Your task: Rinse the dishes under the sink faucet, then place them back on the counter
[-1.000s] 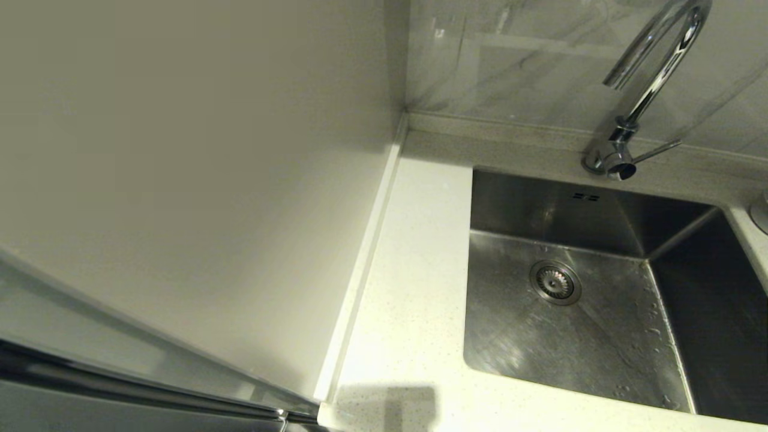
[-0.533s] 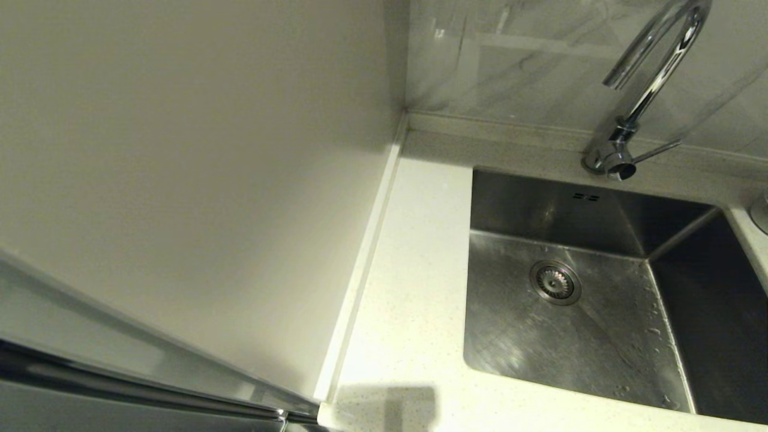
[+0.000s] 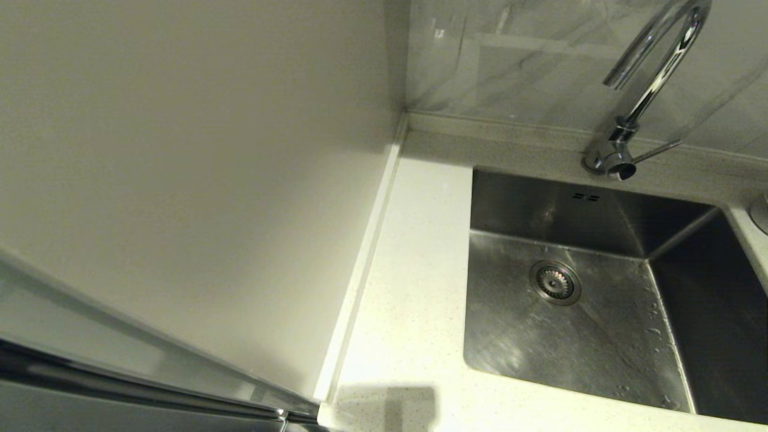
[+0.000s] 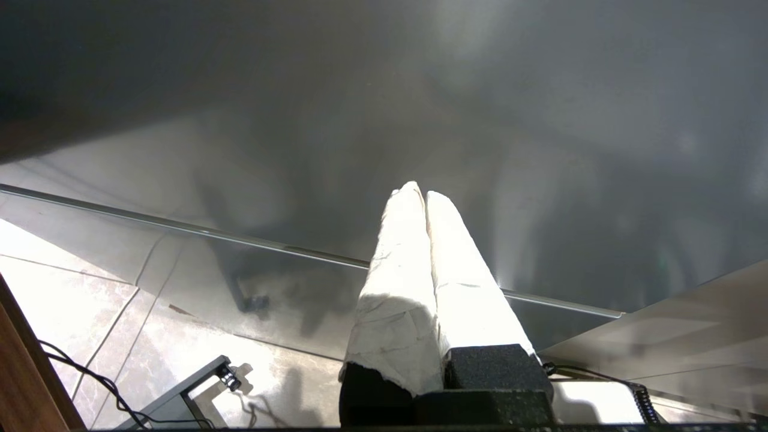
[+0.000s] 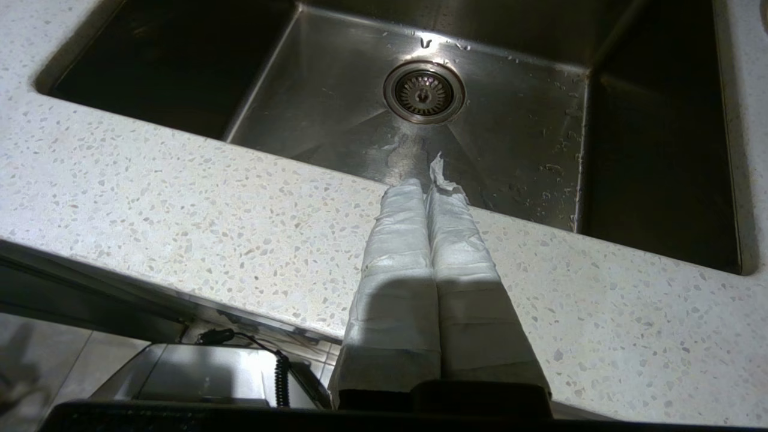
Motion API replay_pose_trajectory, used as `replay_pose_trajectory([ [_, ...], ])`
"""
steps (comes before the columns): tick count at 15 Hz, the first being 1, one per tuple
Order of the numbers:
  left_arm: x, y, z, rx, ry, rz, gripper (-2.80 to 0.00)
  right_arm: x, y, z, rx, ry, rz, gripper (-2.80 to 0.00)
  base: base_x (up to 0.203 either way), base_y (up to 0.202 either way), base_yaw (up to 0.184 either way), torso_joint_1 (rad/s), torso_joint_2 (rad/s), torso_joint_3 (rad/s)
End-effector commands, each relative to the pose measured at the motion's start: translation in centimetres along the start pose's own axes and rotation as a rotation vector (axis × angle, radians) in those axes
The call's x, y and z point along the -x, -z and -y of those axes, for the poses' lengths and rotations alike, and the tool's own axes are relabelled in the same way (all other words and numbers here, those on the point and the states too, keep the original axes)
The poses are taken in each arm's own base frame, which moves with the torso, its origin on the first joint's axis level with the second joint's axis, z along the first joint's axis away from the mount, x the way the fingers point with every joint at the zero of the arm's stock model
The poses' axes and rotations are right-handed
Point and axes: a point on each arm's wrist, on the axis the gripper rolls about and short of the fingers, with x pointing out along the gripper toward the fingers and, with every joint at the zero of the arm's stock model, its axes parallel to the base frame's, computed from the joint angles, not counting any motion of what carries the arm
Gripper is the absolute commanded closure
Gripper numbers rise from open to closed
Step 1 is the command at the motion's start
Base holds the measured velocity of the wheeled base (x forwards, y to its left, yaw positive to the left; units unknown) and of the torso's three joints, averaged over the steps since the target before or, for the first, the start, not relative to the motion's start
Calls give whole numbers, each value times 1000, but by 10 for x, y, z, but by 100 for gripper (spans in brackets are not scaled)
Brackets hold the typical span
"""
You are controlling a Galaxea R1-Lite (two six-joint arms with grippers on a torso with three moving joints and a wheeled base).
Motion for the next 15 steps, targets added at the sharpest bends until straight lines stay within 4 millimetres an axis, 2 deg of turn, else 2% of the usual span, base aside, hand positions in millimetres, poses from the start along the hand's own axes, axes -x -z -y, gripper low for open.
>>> replay_pose_trajectory([
  [1,0,0,0,1,-2,4,0,0,0,0,0,1,-1,0,0,0,0,0,0,0],
  [15,0,0,0,1,0,3,0,0,0,0,0,0,-2,0,0,0,0,0,0,0],
])
